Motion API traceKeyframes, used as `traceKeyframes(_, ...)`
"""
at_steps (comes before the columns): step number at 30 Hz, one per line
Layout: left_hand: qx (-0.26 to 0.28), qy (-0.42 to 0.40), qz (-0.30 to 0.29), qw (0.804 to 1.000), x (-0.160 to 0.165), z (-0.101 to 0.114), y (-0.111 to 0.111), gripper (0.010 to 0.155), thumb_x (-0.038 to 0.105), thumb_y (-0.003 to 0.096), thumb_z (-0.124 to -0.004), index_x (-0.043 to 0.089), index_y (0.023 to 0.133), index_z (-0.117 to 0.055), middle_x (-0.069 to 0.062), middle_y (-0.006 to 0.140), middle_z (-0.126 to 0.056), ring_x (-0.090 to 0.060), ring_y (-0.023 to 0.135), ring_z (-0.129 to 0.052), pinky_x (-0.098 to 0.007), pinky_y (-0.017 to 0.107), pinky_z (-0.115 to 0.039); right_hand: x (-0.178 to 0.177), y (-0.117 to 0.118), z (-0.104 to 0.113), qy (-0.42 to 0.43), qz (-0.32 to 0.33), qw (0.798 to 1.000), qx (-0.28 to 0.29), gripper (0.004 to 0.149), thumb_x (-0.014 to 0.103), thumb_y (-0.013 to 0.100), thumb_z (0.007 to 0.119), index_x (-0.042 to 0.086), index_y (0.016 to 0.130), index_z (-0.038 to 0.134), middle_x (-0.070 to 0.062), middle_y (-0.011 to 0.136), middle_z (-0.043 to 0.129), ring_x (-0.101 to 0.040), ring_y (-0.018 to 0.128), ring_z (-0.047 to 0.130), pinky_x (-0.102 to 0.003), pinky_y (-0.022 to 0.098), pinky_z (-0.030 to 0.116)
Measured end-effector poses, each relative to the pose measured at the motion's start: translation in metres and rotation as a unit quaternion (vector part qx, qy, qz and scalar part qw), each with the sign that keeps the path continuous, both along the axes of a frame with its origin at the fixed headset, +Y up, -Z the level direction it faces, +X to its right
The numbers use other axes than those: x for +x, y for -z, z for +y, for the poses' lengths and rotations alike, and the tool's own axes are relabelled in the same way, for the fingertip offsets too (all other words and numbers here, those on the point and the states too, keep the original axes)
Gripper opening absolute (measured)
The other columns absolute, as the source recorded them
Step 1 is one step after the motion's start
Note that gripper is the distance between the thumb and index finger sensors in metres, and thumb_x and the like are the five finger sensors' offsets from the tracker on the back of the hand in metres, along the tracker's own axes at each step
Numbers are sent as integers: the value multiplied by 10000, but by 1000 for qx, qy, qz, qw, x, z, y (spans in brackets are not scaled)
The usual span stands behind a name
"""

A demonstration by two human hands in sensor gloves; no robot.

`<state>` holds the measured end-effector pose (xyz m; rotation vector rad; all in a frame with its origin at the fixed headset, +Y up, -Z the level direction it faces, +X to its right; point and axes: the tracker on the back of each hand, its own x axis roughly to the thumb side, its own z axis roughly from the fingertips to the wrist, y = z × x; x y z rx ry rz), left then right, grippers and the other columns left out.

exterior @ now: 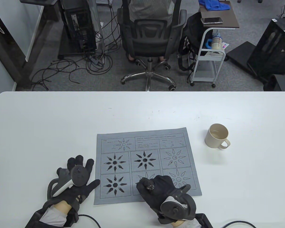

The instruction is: Trace patterns on water writing practice cloth with Chinese brush

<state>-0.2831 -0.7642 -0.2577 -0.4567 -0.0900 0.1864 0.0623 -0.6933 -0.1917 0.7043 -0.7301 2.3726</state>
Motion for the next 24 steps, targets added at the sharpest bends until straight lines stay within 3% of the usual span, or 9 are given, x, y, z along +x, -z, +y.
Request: traceKeyframes(24,-1,1,3,1000,-1,0,0,823,710,479,-476,445,1001,103,-15,1051,238,-334,943,216,-737,658,1,-1,2,0,-13,-3,1000,6,356,410,511,834,99,648,940,-61,368,1072,-219,292,1003,-457,357,817)
